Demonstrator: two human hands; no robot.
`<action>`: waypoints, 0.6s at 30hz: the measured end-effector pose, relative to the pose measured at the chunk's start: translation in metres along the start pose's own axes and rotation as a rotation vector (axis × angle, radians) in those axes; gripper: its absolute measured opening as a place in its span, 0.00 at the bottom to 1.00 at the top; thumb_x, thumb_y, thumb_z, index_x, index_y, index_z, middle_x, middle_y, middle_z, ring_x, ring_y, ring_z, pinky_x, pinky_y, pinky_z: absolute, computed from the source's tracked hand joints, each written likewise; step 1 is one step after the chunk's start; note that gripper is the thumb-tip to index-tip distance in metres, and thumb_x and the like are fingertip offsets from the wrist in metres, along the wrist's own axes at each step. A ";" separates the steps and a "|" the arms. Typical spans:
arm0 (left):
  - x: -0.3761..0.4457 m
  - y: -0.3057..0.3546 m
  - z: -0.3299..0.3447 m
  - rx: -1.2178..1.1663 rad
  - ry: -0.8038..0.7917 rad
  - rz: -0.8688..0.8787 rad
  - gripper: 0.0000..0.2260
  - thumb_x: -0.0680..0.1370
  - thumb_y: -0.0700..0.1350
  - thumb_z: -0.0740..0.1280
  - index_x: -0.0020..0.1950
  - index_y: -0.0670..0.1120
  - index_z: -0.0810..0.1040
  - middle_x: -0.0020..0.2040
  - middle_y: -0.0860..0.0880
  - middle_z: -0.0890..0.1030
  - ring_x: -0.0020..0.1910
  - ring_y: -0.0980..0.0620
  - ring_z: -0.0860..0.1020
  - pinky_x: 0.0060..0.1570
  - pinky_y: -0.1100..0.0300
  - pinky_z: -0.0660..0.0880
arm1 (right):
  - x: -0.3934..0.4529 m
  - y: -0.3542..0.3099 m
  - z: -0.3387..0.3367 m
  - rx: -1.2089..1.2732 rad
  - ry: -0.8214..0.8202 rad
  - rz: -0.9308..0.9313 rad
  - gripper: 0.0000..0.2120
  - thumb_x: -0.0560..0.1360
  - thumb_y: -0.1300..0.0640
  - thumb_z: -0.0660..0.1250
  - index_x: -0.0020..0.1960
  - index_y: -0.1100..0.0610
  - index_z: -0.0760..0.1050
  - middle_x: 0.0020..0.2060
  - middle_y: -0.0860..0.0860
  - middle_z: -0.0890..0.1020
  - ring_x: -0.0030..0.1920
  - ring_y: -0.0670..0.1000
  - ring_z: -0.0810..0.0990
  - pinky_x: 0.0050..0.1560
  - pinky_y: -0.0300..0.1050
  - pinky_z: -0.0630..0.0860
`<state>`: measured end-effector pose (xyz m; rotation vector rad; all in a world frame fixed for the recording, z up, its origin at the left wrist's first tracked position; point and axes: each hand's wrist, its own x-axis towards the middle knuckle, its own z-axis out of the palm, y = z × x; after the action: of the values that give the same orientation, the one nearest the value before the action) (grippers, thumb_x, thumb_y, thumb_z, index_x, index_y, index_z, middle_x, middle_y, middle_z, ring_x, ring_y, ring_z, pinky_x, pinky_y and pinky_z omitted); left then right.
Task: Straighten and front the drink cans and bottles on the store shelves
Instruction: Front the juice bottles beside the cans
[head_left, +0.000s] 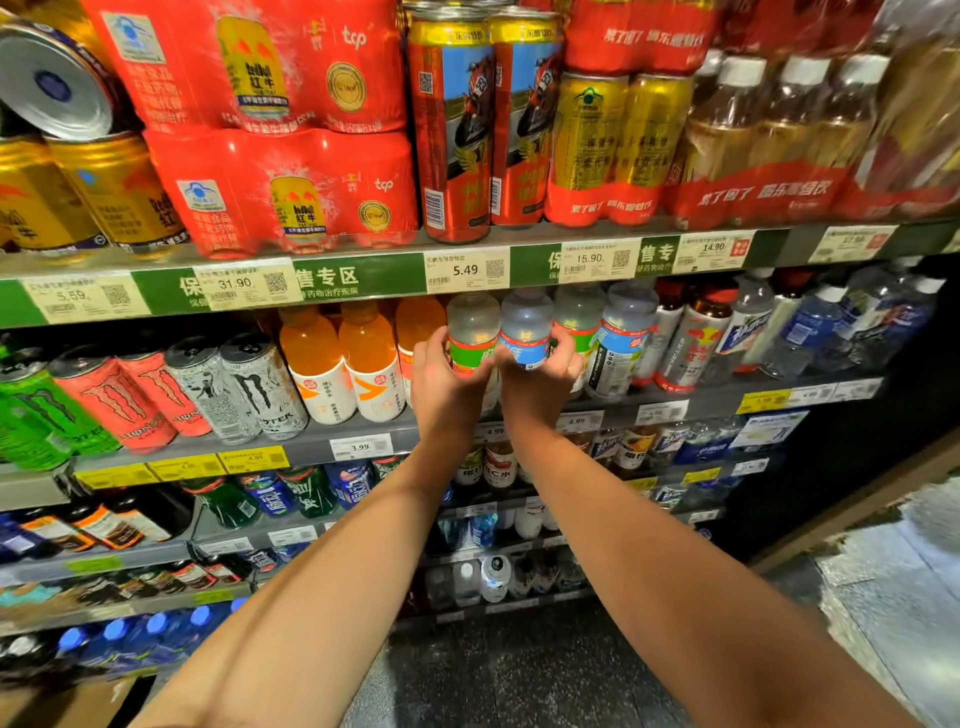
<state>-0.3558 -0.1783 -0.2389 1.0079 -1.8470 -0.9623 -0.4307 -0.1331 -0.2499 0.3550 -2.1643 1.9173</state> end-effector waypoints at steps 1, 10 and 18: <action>0.001 -0.001 0.000 -0.001 0.001 0.004 0.32 0.69 0.59 0.77 0.68 0.49 0.73 0.56 0.48 0.75 0.55 0.50 0.75 0.54 0.55 0.73 | -0.001 -0.001 0.000 0.031 -0.013 0.018 0.30 0.57 0.51 0.69 0.59 0.59 0.74 0.47 0.57 0.78 0.47 0.58 0.76 0.46 0.51 0.76; -0.004 -0.001 -0.003 -0.017 -0.015 0.082 0.22 0.71 0.51 0.77 0.63 0.50 0.76 0.51 0.53 0.74 0.50 0.57 0.71 0.43 0.70 0.63 | 0.004 0.004 0.002 -0.127 0.018 -0.055 0.31 0.55 0.49 0.70 0.55 0.62 0.77 0.44 0.59 0.79 0.46 0.61 0.76 0.46 0.48 0.74; -0.005 0.004 -0.003 -0.031 -0.029 0.068 0.17 0.73 0.45 0.75 0.60 0.50 0.76 0.49 0.54 0.72 0.44 0.66 0.65 0.41 0.80 0.63 | 0.002 -0.001 -0.001 -0.082 0.058 -0.078 0.28 0.59 0.41 0.68 0.50 0.62 0.75 0.43 0.57 0.80 0.46 0.59 0.77 0.44 0.47 0.72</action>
<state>-0.3523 -0.1732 -0.2352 0.9112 -1.8728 -0.9667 -0.4324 -0.1320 -0.2483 0.3586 -2.1517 1.7698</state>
